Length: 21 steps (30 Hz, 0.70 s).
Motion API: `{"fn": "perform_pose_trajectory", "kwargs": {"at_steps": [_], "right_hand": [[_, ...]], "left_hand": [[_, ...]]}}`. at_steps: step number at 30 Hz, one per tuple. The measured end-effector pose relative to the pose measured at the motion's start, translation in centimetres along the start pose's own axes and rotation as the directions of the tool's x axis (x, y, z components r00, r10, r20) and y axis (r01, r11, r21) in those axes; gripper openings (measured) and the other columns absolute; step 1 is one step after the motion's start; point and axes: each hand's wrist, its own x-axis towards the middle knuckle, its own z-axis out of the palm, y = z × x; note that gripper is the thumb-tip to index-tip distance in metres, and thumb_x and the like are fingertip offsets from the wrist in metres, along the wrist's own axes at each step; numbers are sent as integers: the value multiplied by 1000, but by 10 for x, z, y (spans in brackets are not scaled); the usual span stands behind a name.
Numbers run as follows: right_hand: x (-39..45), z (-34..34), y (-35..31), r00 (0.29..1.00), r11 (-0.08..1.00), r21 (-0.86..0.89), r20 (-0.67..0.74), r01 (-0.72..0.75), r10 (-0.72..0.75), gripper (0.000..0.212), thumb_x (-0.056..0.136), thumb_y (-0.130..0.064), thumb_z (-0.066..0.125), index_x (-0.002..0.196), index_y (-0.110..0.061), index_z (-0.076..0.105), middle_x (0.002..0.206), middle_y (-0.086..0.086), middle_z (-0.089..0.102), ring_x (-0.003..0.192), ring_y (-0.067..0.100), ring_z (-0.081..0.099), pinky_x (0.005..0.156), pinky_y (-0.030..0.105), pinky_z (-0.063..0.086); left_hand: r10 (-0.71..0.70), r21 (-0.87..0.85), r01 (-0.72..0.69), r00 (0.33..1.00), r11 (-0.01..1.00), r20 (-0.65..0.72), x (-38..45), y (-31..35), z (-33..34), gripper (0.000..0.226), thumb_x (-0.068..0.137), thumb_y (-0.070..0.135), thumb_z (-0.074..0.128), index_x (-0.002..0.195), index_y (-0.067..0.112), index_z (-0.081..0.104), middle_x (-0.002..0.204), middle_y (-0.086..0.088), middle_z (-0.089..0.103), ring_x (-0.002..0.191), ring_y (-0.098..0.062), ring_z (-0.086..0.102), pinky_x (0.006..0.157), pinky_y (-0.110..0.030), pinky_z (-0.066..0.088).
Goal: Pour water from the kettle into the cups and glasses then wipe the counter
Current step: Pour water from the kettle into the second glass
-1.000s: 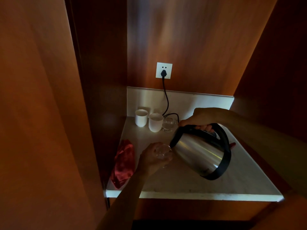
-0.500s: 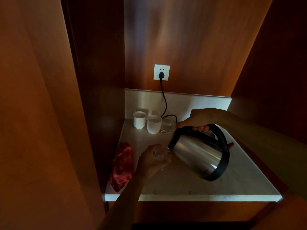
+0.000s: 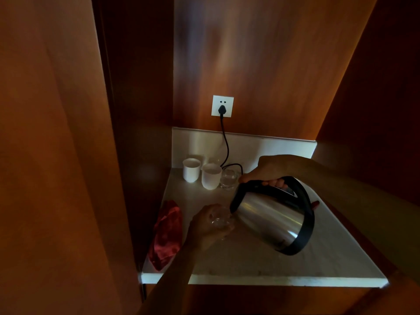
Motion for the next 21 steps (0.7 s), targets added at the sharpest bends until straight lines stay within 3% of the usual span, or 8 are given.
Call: {"fn": "perform_pose_trajectory", "kwargs": {"at_steps": [7, 13, 16, 21], "right_hand": [[-2, 1, 1, 1000, 1000, 15, 12, 7, -7, 59, 86, -63, 70, 68, -9, 56, 42, 1, 45, 35, 17, 38, 46, 24, 40], [-2, 2, 0, 1000, 1000, -4, -4, 8, -8, 59, 84, -64, 71, 66, -10, 57, 45, 2, 47, 37, 18, 39, 48, 25, 40], [-1, 3, 0, 1000, 1000, -10, -2, 2, -2, 59, 84, -64, 71, 66, -10, 56, 46, 3, 46, 37, 18, 38, 47, 25, 39], [-2, 1, -4, 1000, 999, -32, 7, 3, -2, 57, 85, -62, 70, 67, -10, 57, 48, 4, 46, 37, 18, 38, 49, 26, 40]], "left_hand": [[1, 9, -1, 1000, 1000, -6, 2, -1, 0, 59, 61, 34, 95, 108, 46, 61, 105, 21, 71, 99, 6, 68, 85, -24, 60], [-50, -56, 49, 999, 997, -5, 1, 1, 1, 56, 60, 28, 96, 104, 44, 65, 105, 15, 73, 95, 0, 72, 79, -33, 63], [-62, -74, 62, 998, 995, 2, 1, 0, 0, 58, 59, 31, 96, 106, 45, 65, 105, 18, 73, 93, 5, 70, 76, -29, 63], [-67, -96, 68, 998, 993, 11, 5, -6, 2, 63, 55, 33, 97, 109, 42, 66, 107, 13, 74, 99, -8, 73, 79, -51, 63]]}}
